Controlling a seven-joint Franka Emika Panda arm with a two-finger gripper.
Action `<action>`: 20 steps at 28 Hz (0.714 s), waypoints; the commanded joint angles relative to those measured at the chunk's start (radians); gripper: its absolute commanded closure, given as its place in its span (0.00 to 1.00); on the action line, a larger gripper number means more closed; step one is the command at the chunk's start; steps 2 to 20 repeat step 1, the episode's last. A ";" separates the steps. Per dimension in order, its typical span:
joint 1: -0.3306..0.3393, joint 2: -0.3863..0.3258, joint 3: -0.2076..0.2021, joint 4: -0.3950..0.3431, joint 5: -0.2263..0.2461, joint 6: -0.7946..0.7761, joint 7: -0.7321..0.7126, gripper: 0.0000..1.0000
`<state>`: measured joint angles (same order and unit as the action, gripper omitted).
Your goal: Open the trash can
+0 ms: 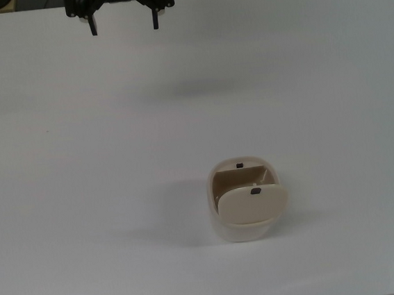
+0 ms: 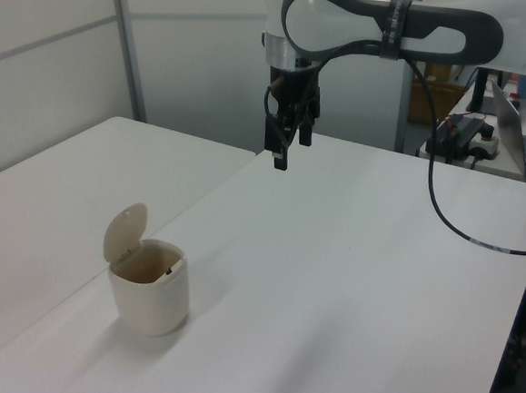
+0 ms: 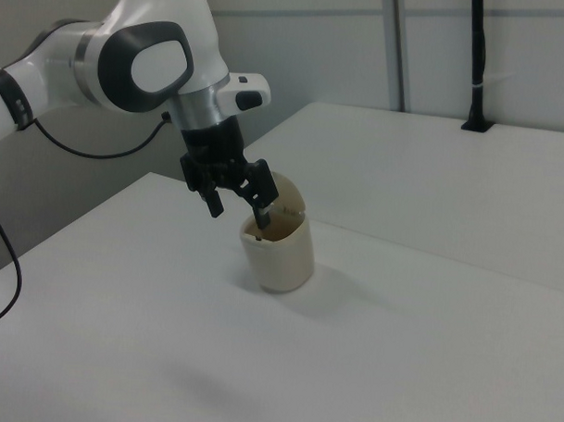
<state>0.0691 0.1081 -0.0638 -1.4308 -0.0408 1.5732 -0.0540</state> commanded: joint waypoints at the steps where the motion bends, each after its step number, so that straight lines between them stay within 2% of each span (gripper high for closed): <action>1: 0.001 -0.028 -0.007 -0.026 -0.010 -0.015 -0.010 0.00; 20: 0.001 -0.028 -0.007 -0.026 -0.010 -0.015 -0.010 0.00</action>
